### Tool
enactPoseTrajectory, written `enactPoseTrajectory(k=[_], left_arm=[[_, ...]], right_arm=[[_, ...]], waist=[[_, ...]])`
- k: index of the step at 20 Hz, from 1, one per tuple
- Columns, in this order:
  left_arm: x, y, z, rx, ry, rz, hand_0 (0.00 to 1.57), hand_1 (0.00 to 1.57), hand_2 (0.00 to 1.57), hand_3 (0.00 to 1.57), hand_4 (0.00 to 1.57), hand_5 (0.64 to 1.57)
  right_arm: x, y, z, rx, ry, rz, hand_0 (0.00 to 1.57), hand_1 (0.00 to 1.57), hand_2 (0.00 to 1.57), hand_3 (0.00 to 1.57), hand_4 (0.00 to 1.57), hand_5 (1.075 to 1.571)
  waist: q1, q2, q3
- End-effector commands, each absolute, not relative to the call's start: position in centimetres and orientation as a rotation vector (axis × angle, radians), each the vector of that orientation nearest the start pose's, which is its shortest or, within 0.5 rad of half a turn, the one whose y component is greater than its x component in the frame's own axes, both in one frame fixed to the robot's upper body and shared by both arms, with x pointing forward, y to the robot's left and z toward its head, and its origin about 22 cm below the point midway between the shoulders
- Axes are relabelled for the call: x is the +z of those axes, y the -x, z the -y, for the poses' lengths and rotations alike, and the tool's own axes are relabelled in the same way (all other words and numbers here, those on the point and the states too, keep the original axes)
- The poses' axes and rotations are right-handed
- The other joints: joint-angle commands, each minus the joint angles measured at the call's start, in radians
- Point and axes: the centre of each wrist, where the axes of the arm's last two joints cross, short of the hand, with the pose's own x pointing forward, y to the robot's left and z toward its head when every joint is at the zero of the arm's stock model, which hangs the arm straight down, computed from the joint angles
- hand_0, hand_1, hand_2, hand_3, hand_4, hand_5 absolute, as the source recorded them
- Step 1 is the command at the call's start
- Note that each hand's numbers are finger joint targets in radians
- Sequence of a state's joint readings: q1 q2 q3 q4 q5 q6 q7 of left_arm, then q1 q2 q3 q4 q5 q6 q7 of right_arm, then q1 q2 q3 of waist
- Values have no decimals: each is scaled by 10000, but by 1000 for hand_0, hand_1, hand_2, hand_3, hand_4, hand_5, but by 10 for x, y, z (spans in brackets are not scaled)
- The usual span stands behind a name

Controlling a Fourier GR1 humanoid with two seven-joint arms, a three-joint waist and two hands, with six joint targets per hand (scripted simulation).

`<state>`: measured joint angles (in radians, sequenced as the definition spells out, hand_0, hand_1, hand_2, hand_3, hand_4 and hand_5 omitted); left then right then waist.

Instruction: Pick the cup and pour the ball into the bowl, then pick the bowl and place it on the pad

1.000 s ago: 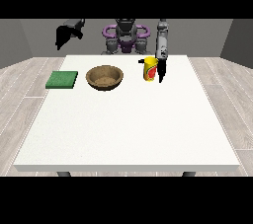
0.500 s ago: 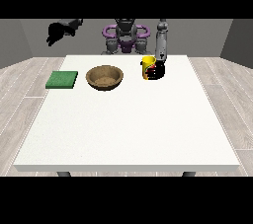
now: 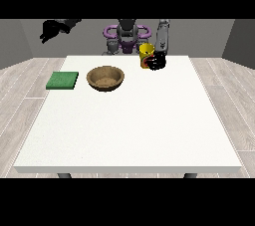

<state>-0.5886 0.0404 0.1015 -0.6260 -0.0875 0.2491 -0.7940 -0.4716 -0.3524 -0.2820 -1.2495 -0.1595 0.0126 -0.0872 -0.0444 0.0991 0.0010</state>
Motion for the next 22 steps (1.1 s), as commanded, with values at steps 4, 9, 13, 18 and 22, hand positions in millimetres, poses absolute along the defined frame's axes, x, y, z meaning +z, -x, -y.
enactPoseTrajectory(k=[4,9,13,18,22], left_arm=[[-24,-381,-170,-3545,-4556,19993,1356,1356,1571,1571,1316,1212],[5,-401,-157,-4796,-6454,20245,1399,1399,1571,1571,1489,1267],[28,-418,-163,-4767,-7450,19969,1399,1399,1571,1571,1489,1267],[40,-428,-150,-7109,-10290,19689,1484,1484,1571,1571,1519,1255],[17,-418,-136,-8767,-11298,19202,1511,1511,1571,1571,1503,1302]], right_arm=[[96,-352,329,-370,1894,18421,0,0,369,684,549,1570],[116,-360,344,-151,1470,19121,0,0,329,670,541,1569],[146,-367,328,351,929,19906,0,0,335,688,541,1568],[139,-372,340,269,1025,19582,0,0,365,664,541,1568],[116,-370,342,262,1319,19140,0,0,372,671,538,1566]], waist=[[-349,-29,-6],[-745,818,-3],[-1385,1224,-10],[-1460,1051,13],[-1052,716,9]])
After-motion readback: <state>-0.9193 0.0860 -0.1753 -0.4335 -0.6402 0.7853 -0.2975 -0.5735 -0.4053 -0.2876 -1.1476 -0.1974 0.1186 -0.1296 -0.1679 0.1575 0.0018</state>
